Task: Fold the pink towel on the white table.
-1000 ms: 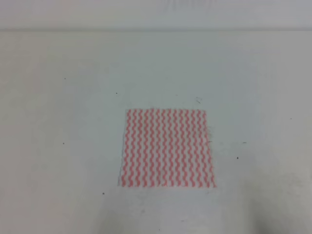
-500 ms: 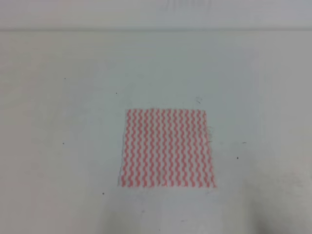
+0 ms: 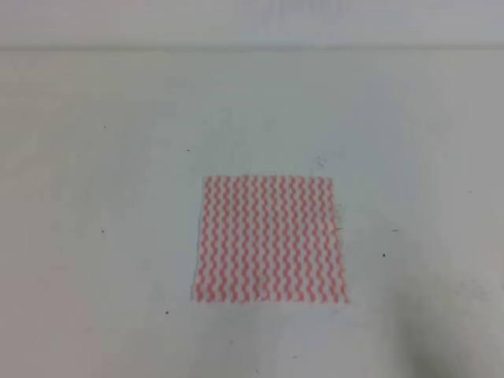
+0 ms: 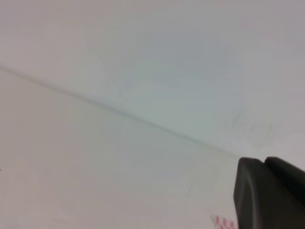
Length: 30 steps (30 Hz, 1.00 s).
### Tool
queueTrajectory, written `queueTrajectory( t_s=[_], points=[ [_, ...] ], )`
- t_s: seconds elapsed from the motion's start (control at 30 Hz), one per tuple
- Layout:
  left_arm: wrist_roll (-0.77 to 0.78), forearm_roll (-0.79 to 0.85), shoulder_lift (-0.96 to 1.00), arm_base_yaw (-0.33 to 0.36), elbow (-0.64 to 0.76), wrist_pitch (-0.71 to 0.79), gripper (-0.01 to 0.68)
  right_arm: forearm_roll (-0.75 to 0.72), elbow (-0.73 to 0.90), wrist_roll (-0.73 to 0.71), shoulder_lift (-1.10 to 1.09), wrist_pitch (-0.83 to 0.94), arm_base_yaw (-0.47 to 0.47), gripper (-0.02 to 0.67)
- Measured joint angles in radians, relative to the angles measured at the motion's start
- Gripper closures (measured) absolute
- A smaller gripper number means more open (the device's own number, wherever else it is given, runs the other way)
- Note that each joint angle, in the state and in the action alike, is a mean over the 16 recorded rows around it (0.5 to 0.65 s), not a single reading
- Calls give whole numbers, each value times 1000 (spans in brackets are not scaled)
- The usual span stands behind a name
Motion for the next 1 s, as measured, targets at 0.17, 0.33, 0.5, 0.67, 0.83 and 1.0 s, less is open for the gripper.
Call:
queueTrajectory(
  t_s=[0.17, 0.33, 0.5, 0.67, 0.83, 1.0],
  points=[
    [-7, -95, -4, 0, 3, -51, 678, 152, -3, 0, 0, -63, 0, 667],
    [-7, -138, -2, 0, 1, -69, 678, 247, -7, 0, 4, -86, 0, 667],
    [-7, -154, 2, 0, -5, -63, 677, 264, -15, 0, 12, -80, 0, 667],
    [-6, -159, 56, 0, -50, -25, 677, 250, -51, 0, 57, -56, 0, 667],
    [4, -156, 182, 0, -140, 67, 677, 208, -133, 0, 163, 11, 0, 667],
    [43, -141, 376, 0, -284, 218, 677, 148, -249, 1, 314, 120, 0, 667]
  ],
)
